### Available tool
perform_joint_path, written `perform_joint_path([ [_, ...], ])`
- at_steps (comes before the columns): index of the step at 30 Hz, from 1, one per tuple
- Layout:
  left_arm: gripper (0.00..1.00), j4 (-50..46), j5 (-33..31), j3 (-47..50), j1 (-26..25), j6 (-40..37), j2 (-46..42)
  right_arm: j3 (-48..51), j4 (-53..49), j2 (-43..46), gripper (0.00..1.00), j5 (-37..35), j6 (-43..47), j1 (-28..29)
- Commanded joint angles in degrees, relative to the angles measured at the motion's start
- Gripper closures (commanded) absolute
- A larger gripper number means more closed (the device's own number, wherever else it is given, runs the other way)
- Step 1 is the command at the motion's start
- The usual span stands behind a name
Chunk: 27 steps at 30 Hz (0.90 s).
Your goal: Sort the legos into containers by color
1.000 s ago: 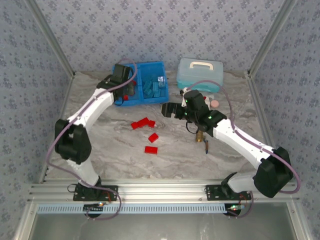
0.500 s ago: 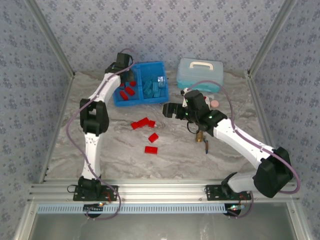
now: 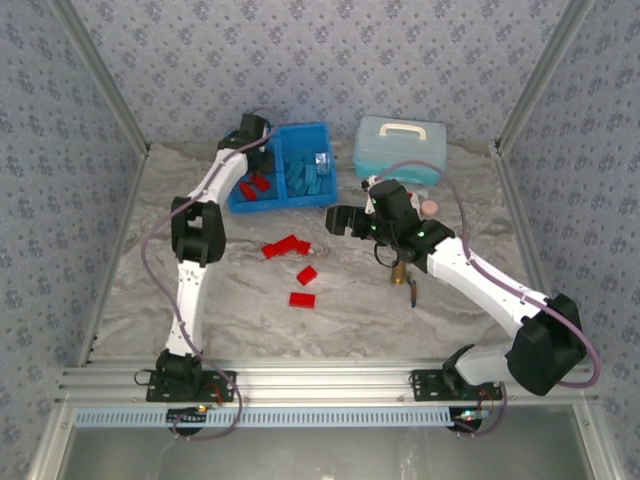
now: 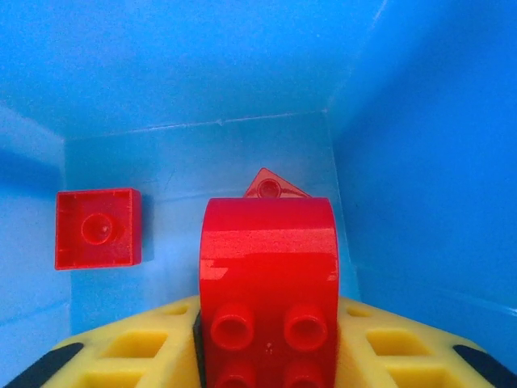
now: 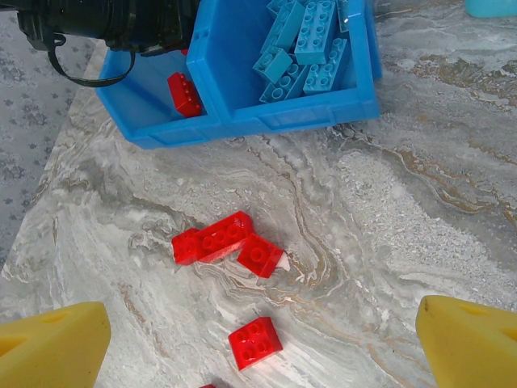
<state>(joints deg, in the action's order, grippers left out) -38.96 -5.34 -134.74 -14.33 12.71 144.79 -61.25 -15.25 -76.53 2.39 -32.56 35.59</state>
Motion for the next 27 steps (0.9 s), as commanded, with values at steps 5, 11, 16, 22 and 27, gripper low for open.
perform_joint_path([
  [5,0.50,-1.1,2.1,0.3,-0.1,1.3,-4.3,-1.0,-1.1,0.4,0.00,0.2,0.0,-0.1],
  [11,0.50,-1.3,2.6,3.1,-0.1,2.8,-11.0,-1.2,-1.1,0.8,0.00,0.1,-0.1,0.1],
  [16,0.50,4.2,3.9,14.8,-0.5,4.7,-23.8,-0.8,-1.2,1.7,0.00,-0.4,-0.3,0.4],
  [22,0.50,9.8,5.3,33.1,-2.9,6.3,-40.8,-0.6,-0.8,1.9,0.00,-0.5,-0.5,0.7],
  [27,0.51,11.9,4.9,47.5,-6.7,4.6,-52.6,-0.5,-0.6,1.9,0.00,-0.5,-0.7,1.0],
])
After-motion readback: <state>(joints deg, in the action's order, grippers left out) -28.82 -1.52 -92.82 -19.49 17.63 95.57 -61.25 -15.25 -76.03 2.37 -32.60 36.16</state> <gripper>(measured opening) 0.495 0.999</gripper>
